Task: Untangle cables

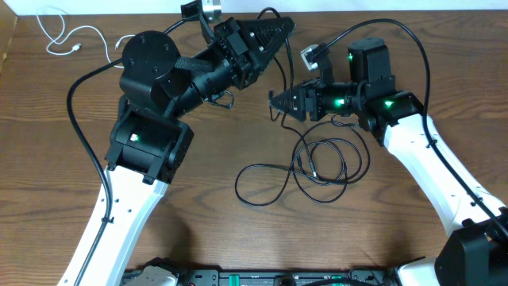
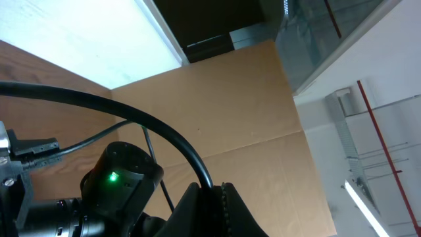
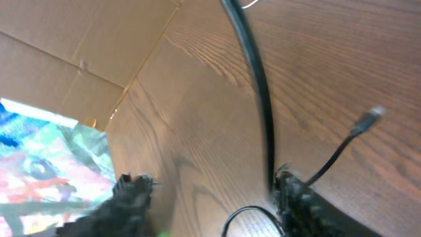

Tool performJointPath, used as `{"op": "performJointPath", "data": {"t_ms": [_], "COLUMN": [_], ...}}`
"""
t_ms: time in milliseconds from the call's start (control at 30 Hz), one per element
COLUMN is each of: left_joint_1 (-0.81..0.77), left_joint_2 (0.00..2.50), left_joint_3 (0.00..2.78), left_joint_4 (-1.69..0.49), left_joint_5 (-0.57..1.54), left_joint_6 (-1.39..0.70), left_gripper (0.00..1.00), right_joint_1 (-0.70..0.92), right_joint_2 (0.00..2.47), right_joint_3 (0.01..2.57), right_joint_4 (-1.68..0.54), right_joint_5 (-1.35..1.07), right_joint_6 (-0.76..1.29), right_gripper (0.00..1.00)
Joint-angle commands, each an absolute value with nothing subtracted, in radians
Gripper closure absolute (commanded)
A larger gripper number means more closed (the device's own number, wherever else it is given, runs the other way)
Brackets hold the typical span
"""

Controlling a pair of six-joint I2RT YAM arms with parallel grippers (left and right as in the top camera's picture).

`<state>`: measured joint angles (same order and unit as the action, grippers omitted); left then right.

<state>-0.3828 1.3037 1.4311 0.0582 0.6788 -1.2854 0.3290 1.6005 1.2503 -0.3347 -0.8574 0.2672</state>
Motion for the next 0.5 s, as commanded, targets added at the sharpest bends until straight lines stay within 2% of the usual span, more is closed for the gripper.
{"op": "performJointPath", "data": {"t_ms": [0, 133, 300, 467], "left_joint_1": [-0.386, -0.386, -0.386, -0.386], "left_joint_2": [1.293, 1.293, 1.293, 1.293], "left_joint_3": [1.437, 1.438, 1.438, 1.437], "left_joint_4": [0.068, 0.068, 0.068, 0.068], "left_joint_5": [0.689, 0.689, 0.689, 0.696], "left_joint_6": [-1.300, -1.302, -1.315, -1.316], "left_gripper": [0.93, 0.93, 0.93, 0.93], "right_joint_1": [0.342, 0.375, 0.413, 0.427], "right_joint_2": [1.590, 1.590, 1.590, 1.599], "right_joint_3": [1.260, 1.260, 1.259, 1.259], "right_joint_4": [-0.340, -0.376, -0.369, -0.382], "right_joint_5": [-0.828, -0.665, -0.581, -0.484], "right_joint_6": [0.253, 0.253, 0.253, 0.254], "right_gripper": [0.52, 0.53, 0.55, 0.65]}}
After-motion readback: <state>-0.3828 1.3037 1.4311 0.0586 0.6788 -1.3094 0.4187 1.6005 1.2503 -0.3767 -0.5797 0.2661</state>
